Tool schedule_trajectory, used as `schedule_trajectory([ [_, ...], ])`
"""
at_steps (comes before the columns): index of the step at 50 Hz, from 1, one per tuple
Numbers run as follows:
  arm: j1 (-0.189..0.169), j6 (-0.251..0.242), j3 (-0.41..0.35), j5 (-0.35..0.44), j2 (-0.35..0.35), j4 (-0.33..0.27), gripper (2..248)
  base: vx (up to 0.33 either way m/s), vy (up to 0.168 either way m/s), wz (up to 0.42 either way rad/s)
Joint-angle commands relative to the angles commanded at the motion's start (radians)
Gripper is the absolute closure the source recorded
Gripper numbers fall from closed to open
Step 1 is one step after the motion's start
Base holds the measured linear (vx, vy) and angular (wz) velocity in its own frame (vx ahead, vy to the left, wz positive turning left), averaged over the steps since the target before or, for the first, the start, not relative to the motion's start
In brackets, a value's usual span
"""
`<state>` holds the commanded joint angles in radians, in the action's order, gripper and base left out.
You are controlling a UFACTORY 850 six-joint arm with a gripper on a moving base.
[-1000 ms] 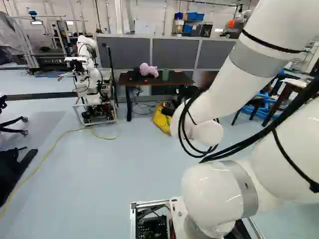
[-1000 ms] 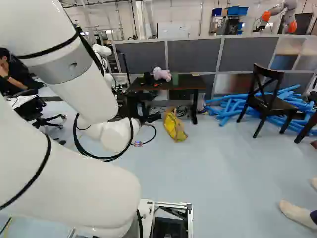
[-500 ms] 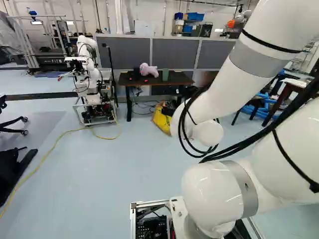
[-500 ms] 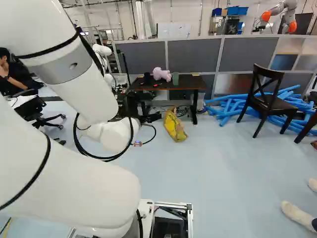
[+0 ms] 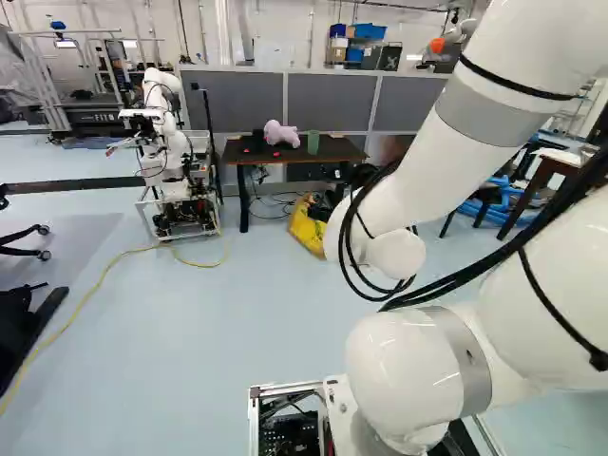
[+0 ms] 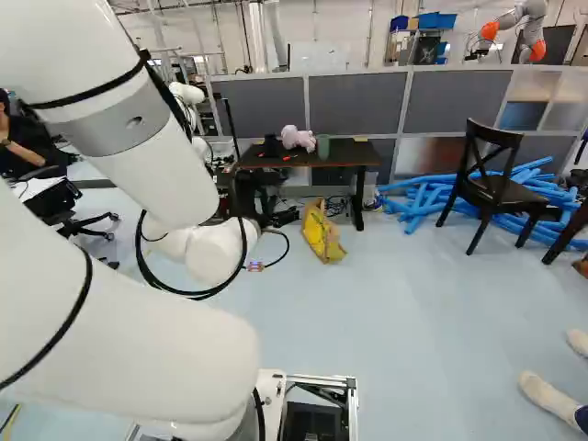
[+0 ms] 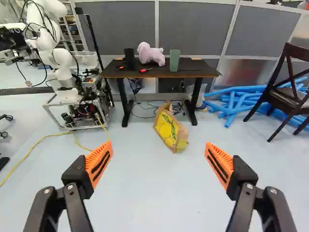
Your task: Pick up the bag on the ground and place it on the table
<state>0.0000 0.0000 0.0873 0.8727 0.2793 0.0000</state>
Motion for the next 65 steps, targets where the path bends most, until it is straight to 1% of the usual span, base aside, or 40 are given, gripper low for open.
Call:
schedule_trajectory([
  [26, 0.0, 0.0, 0.0, 0.0, 0.0, 0.0, 3, 0.07, 0.0, -0.005],
  [65, 0.0, 0.0, 0.0, 0.0, 0.0, 0.0, 3, 0.107, -0.006, 0.0],
])
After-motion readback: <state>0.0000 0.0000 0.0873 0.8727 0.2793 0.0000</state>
